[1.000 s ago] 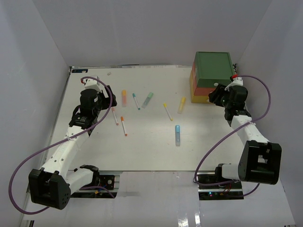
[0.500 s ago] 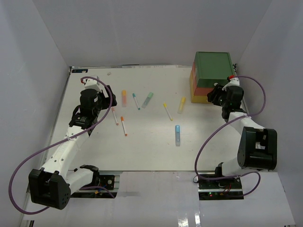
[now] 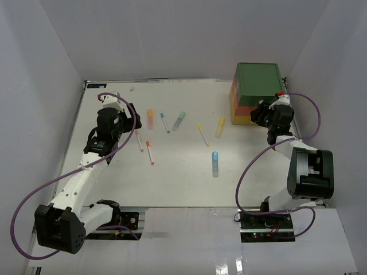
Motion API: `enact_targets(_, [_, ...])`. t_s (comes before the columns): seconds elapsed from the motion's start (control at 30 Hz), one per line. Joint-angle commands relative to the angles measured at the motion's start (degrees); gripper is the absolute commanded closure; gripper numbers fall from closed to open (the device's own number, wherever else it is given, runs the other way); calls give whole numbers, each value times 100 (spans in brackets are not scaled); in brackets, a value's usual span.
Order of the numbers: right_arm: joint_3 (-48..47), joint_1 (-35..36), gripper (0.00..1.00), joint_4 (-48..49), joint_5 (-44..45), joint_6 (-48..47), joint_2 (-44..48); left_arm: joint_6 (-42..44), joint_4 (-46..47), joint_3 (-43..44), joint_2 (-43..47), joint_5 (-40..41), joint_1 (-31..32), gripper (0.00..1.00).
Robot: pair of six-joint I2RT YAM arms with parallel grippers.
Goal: Sort the stationery into containers
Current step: Open the drawer in the storage box.
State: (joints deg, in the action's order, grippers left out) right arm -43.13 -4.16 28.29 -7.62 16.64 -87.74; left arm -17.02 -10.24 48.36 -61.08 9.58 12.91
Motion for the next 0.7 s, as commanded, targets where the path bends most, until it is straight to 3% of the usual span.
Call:
enact_targets(0.0, [147,-49,46,615,59,67,-15,23,110,-55,105,-97,-16,2])
enact_targets(0.47, [51,-58,52,792,15,50,-173,14,119,-55,105,-88,-16,2])
enact_targets(0.67, [42,-58,60,809,-12,6,-182,14,119,-55,114,-97,-16,2])
